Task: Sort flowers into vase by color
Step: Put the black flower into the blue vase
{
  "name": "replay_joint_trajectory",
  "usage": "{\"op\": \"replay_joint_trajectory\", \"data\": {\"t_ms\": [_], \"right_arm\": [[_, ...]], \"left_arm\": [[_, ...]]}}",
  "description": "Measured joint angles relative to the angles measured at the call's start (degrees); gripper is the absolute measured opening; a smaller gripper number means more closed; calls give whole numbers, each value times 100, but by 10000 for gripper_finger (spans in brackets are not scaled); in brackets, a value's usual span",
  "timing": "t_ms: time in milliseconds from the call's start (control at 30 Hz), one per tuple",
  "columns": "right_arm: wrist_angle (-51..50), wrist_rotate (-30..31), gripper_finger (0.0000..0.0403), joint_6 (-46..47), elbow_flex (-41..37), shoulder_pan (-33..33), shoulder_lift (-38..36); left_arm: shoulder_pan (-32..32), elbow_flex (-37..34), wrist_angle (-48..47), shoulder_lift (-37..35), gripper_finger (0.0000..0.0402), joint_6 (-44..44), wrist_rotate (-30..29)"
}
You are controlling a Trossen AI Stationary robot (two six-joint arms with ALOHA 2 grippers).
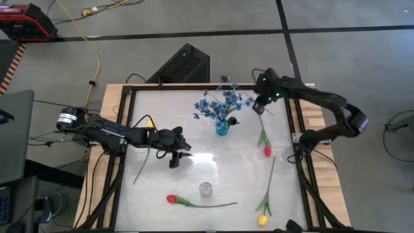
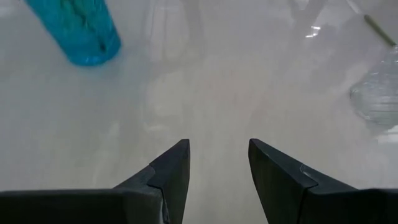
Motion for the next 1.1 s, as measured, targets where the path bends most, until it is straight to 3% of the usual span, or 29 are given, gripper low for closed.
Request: {"op": "replay_joint_trajectory", "data": {"t_ms": [233,567,733,900,967,1100], "right_arm": [[772,577,14,966,0,100,-1213],[2709,602,14,773,2,735,-2328],[3699,508,14,771,4,1096,-2361],[5215,167,14,754,5,1451,-2108],[5917,96,14,731,9,1558,-1943],[7006,-174,14,1004,57,1626,-1466]], "left_arm": [[154,2,306,-232,153,269,-205],[496,2,430,-1579,153,1024,200],[907,2,1256,-2527,153,1070,55],[1574,175,2602,-2651,153,380,-118],[2008,523,2503,-2512,153,124,186],[2812,1341,2290,-1866,153,-336,1338]]}}
